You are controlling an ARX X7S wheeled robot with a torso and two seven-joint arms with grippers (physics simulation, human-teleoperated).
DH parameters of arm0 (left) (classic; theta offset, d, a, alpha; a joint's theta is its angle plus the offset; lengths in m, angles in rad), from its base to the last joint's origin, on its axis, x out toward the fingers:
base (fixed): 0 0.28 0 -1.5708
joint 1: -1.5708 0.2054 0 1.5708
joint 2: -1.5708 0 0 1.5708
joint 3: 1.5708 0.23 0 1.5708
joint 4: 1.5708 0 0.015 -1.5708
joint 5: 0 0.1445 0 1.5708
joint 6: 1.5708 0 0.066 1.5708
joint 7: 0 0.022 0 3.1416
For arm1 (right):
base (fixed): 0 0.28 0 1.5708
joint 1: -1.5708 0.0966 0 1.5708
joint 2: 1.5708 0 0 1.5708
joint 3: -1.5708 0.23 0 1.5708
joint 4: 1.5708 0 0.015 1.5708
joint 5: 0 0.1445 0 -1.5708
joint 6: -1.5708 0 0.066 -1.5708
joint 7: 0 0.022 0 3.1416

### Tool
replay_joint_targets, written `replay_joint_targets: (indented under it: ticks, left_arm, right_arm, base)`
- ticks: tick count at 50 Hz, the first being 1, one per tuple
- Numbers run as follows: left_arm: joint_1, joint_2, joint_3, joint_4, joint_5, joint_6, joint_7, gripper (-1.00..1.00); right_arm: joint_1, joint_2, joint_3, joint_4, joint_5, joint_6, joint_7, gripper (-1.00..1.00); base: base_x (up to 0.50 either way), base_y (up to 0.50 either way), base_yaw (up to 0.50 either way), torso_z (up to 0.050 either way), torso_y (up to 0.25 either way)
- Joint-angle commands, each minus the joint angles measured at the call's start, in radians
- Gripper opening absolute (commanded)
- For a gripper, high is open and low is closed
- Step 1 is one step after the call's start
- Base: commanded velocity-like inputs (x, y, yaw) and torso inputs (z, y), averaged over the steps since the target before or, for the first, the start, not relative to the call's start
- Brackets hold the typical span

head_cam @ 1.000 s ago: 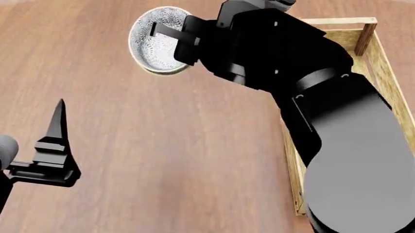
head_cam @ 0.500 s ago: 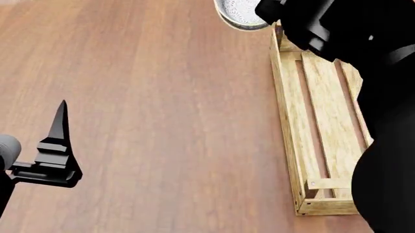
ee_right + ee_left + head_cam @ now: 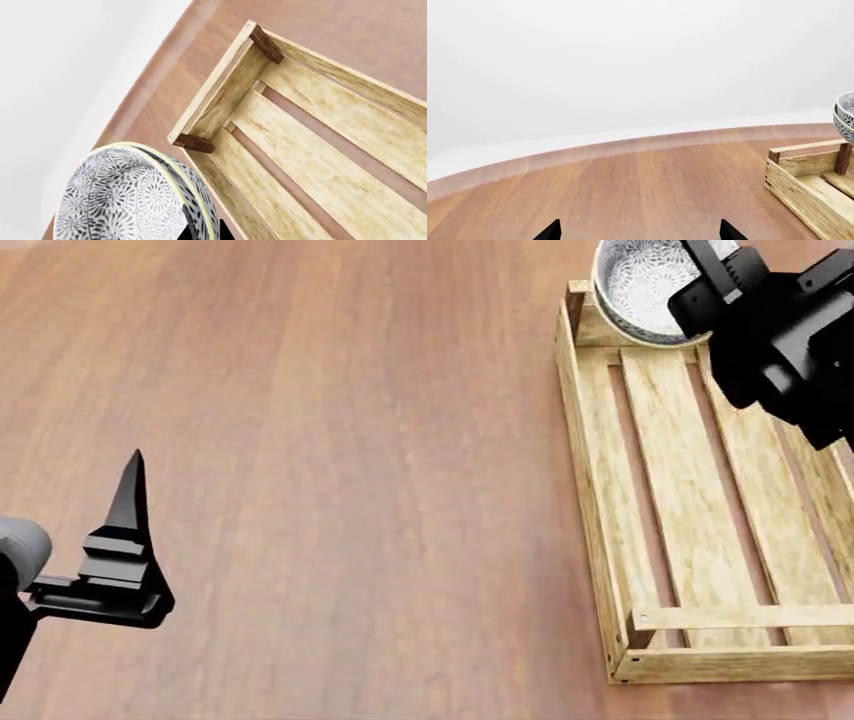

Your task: Stack the right bowl on the left bowl and place them in the tray.

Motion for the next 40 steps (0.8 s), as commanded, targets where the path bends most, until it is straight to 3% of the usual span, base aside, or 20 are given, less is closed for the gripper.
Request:
replay_joint_targets:
  ticks: [1,19,40]
  left_arm:
    - [-0.001,0.012,-0.015,-0.001,0.010,-0.009,0.019,1.00]
    - [-0.004,0.006,-0.021,0.010,-0.005,-0.016,0.011,1.00]
    - [0.001,0.001,-0.019,0.011,-0.011,-0.008,0.005,1.00]
  right_arm:
    - [-0.045,0.052,0.178,0.000,0.000,-0.031,0.042,-1.00]
    - [-0.059,0.074,0.293,0.000,-0.006,-0.033,0.192,-1.00]
    - [-0.065,0.057,0.251,0.000,-0.009,0.006,0.228,-1.00]
  base:
    - [0.00,0.00,0.00,0.000,0.000]
    - [0.00,0.00,0.00,0.000,0.001]
    - [0.00,0.00,0.00,0.000,0.000]
